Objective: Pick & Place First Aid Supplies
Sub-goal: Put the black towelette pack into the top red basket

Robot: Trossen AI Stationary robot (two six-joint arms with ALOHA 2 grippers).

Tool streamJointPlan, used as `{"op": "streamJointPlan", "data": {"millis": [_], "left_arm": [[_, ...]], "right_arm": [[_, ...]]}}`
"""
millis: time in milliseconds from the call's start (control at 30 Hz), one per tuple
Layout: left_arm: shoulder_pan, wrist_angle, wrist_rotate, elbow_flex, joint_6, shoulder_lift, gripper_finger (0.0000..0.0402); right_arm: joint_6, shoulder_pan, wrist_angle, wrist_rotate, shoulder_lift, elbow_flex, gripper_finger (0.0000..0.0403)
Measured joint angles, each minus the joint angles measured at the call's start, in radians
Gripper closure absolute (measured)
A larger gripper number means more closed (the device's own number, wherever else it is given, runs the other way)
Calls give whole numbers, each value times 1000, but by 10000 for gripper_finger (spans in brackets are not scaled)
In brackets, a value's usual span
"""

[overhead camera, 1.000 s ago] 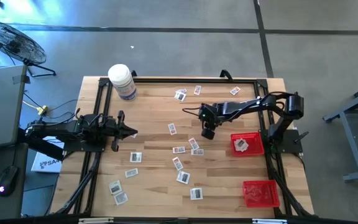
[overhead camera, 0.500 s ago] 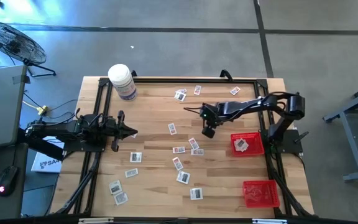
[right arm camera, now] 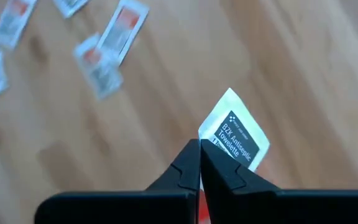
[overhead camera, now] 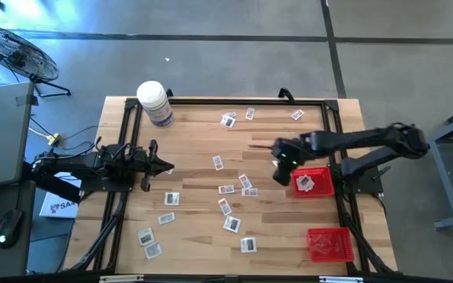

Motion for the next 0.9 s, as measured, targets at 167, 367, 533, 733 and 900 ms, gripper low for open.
{"op": "streamJointPlan", "data": {"millis": [167, 367, 533, 733, 900], "left_arm": [[0, 0, 0, 0, 0, 0, 401], [0, 0, 0, 0, 0, 0, 401], [0, 0, 0, 0, 0, 0, 401], [0, 0, 0, 0, 0, 0, 401], [0, 0, 0, 0, 0, 0, 401]], "right_arm": [[179, 148, -261, 28, -118, 1, 402], [293, 290, -352, 92, -131, -13, 402], [316, 323, -199, 69, -113, -147, 399], [334, 309, -47, 100, -113, -283, 398], [334, 271, -53, 55, -114, -276, 379]]}}
